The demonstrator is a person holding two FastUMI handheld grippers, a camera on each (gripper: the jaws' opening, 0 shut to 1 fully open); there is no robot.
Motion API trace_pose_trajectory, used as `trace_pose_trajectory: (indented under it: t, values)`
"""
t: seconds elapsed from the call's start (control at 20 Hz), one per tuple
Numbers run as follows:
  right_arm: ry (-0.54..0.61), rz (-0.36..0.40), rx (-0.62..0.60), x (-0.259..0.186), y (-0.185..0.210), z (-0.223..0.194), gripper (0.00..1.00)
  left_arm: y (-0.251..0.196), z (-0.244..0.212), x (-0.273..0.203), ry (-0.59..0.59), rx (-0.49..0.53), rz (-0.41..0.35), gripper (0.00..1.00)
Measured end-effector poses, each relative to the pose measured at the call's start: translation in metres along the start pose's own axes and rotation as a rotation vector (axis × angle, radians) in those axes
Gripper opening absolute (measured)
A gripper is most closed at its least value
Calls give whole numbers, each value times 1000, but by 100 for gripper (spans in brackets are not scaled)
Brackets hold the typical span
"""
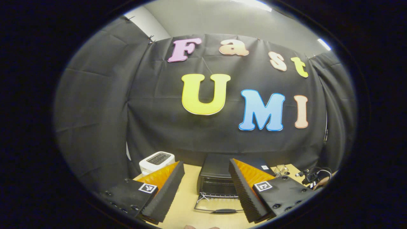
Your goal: Open the electric oven with the left hand, put the food in, and close the electric oven.
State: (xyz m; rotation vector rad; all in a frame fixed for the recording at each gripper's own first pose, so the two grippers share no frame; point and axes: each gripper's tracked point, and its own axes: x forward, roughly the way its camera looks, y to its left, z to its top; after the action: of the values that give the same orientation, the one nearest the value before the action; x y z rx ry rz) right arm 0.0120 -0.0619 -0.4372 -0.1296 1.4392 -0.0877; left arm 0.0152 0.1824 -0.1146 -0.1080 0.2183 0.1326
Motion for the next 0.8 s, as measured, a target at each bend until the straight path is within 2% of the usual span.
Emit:
trace_pose_trajectory:
  t: [0.1,0.15,0.2,0.3,0.4,0.45,0.5,0.55,0.6,0.65,0.7,0.75,0.8]
  values:
    - [-4,-5,-21,-1,1,3,93,3,-3,-1,8,-12,5,95]
    - [-5,-8,-26,-1,1,2,93,3,-4,-1,14,-20,4,91]
    - [-7,-5,-28,-1,3,2,93,3,-5,-1,16,-25,4,99]
    - [-7,19,-22,0,12,0,83,2,-5,-2,14,-23,-2,97]
    - [-15,51,-7,2,28,-3,57,-1,-5,-3,13,-19,-11,95]
    - [-24,43,-30,3,26,-2,36,-4,-6,-1,13,-21,-15,99]
    - [-11,48,-53,1,25,-4,28,-7,-7,-2,15,-29,-18,95]
    - [-1,81,-49,1,30,-5,34,-11,-7,-1,18,-40,-24,95]
    - [6,101,8,5,34,-5,34,-14,-9,-2,21,-49,-31,95]
    - [-2,111,5,6,28,-6,14,-17,-7,-4,19,-52,-37,95]
    - [1,127,27,1,26,-7,15,-18,-6,-4,13,-50,-40,95]
    - [-13,133,26,0,25,-6,2,-20,-3,-5,7,-48,-44,95]
    - [-7,124,14,4,23,-10,2,-24,-1,-5,5,-46,-50,95]
